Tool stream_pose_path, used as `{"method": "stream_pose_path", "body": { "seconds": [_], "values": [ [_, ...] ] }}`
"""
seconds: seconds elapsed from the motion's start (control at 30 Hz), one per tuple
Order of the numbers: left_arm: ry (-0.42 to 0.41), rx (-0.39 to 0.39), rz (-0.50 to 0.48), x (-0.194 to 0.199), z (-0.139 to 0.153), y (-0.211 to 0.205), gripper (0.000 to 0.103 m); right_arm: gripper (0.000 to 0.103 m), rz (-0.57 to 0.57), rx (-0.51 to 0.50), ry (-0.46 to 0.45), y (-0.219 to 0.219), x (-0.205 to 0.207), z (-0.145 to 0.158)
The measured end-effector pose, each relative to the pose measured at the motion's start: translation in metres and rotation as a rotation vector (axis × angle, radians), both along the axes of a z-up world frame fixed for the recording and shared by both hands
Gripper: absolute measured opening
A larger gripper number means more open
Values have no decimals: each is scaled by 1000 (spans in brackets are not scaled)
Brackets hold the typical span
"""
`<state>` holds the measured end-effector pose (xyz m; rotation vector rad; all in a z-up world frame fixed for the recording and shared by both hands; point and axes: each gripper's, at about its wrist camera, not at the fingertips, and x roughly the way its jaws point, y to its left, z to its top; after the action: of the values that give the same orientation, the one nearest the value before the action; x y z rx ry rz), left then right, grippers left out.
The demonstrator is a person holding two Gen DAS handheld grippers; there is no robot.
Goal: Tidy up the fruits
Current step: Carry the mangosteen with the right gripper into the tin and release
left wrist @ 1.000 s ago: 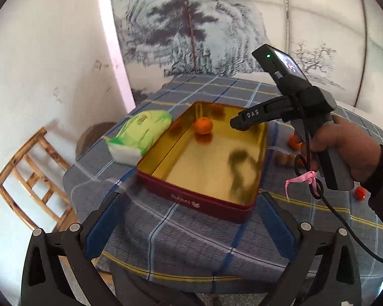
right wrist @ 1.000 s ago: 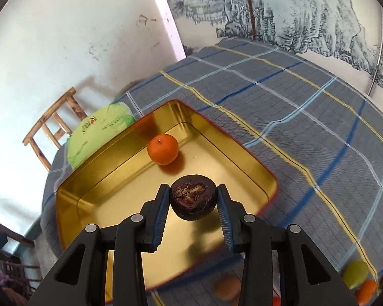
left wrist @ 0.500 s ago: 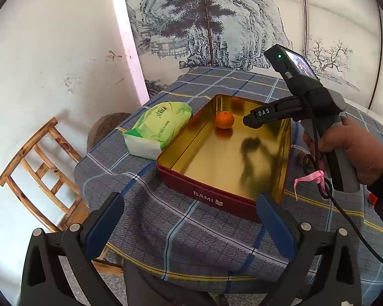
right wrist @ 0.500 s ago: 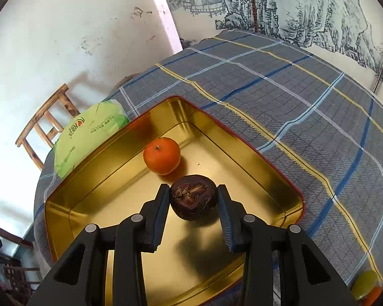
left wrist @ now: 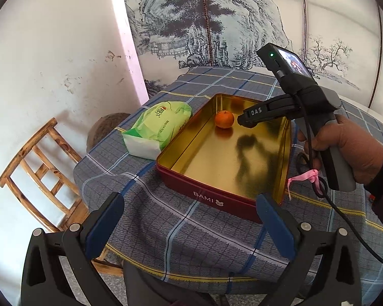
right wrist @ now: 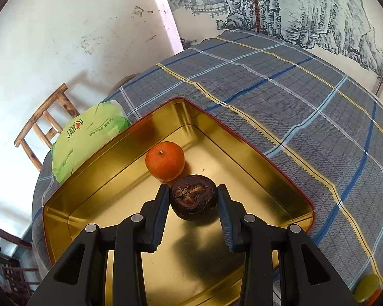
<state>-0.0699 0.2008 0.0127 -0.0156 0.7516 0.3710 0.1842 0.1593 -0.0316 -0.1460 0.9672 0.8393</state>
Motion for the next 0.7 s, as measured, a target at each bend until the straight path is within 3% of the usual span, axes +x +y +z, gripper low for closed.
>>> {"method": "stream_pose_path", "body": {
  "seconds": [0.7],
  "values": [
    [-1, -42, -42, 3, -2, -2, 102, 39, -6, 11, -3, 5, 3, -1]
  ]
}}
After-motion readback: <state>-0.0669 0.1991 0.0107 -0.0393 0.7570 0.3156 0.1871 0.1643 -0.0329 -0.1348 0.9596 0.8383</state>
